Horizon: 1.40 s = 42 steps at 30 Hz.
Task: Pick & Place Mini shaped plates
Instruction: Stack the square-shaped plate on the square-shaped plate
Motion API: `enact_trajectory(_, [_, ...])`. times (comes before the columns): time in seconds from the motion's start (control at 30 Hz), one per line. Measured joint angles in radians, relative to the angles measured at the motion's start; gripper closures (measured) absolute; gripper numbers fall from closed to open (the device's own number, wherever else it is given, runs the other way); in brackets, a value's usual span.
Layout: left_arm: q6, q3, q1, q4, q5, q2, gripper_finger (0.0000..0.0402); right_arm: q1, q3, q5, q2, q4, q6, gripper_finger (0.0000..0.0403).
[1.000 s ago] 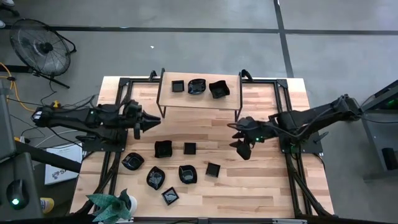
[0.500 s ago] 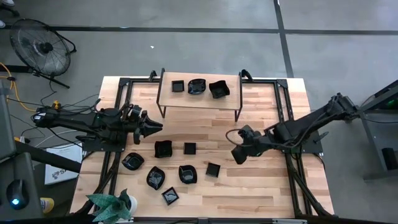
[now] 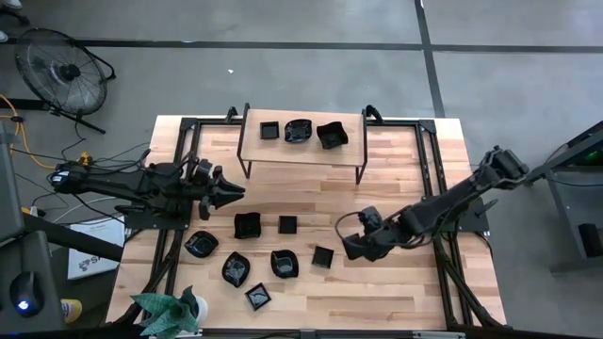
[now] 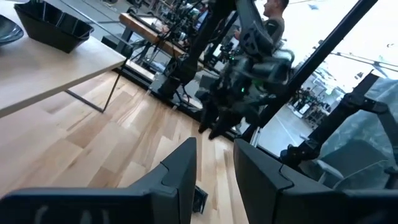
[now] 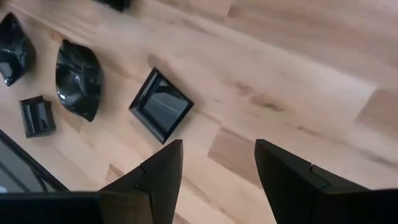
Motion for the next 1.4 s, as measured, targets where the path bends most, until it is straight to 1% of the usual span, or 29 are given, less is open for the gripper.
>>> enact_trajectory(0.13, [0.000,0.000,0.000,-0.003,0.000,-0.003,0.0298,0.012,0.000,-0.017,0.074,0.097,0.017,0.0208])
enact_trajectory(0.3, [0.000,0.000,0.000,-0.003,0.006,-0.003,0.0298,0.012,0.000,-0.016,0.160,0.169,0.081,0.0208])
enact_trajectory(0.47, [0.000,0.000,0.000,-0.005,0.007,-0.003,0.0298,0.020,0.000,-0.018,0.241,0.300,0.109,0.0208])
enact_trajectory(0.57, [-0.001,0.000,0.000,-0.007,0.008,-0.003,0.0298,0.023,0.001,-0.019,0.275,0.335,0.131,0.0208])
enact_trajectory(0.97, [0.000,0.000,0.000,-0.010,0.008,-0.003,0.0298,0.022,0.001,-0.011,0.338,0.420,0.171,0.0211])
enact_trajectory(1.27, [0.002,0.000,0.000,-0.018,0.006,-0.003,0.0298,0.007,0.001,0.015,0.341,0.431,0.168,0.0249])
enact_trajectory(1.4, [-0.001,0.000,0.000,-0.029,0.006,-0.002,0.0298,0.003,0.001,0.042,0.341,0.428,0.160,0.0264])
